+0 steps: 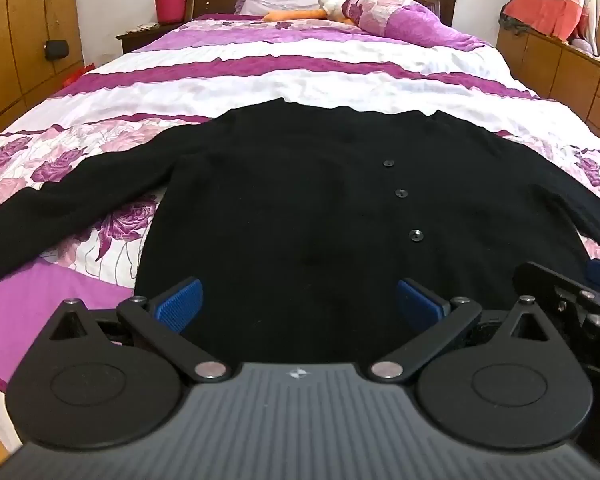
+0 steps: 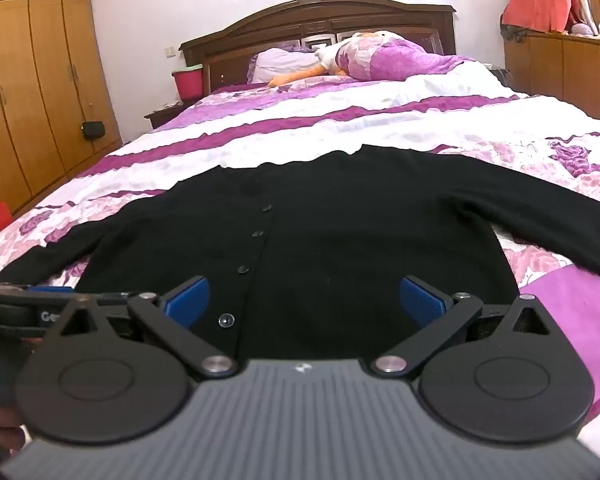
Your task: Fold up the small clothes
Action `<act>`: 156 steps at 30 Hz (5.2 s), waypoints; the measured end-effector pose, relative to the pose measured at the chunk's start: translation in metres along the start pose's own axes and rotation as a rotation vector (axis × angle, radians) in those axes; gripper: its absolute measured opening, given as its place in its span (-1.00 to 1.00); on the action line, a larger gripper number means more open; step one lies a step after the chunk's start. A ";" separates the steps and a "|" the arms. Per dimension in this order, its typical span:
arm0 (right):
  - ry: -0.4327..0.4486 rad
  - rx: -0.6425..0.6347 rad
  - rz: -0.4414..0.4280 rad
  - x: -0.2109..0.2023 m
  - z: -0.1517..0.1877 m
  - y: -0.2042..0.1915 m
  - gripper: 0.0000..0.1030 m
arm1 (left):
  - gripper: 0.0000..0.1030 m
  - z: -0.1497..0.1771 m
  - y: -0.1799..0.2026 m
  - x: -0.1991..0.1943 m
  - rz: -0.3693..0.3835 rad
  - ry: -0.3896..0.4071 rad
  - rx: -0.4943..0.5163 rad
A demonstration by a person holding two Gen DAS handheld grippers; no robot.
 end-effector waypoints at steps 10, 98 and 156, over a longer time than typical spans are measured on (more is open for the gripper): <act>0.006 -0.006 0.003 -0.003 0.001 -0.002 1.00 | 1.00 0.000 -0.001 0.001 -0.013 0.008 0.011; 0.031 0.046 0.056 -0.016 -0.007 0.057 1.00 | 1.00 -0.007 0.026 -0.001 0.001 0.000 0.053; 0.304 -0.026 0.364 -0.020 -0.077 0.196 -0.83 | 1.00 -0.007 0.027 0.033 0.000 0.032 0.055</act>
Point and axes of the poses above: each gripper's, at about its wrist camera, not at the fingertips, and x roughly the way its jaws point, y to its right, z to its underside, the point moved 6 cm from there along x, roughly the way its jaws point, and after that the axes turned 11 degrees about -z, right-handed, at the moved point
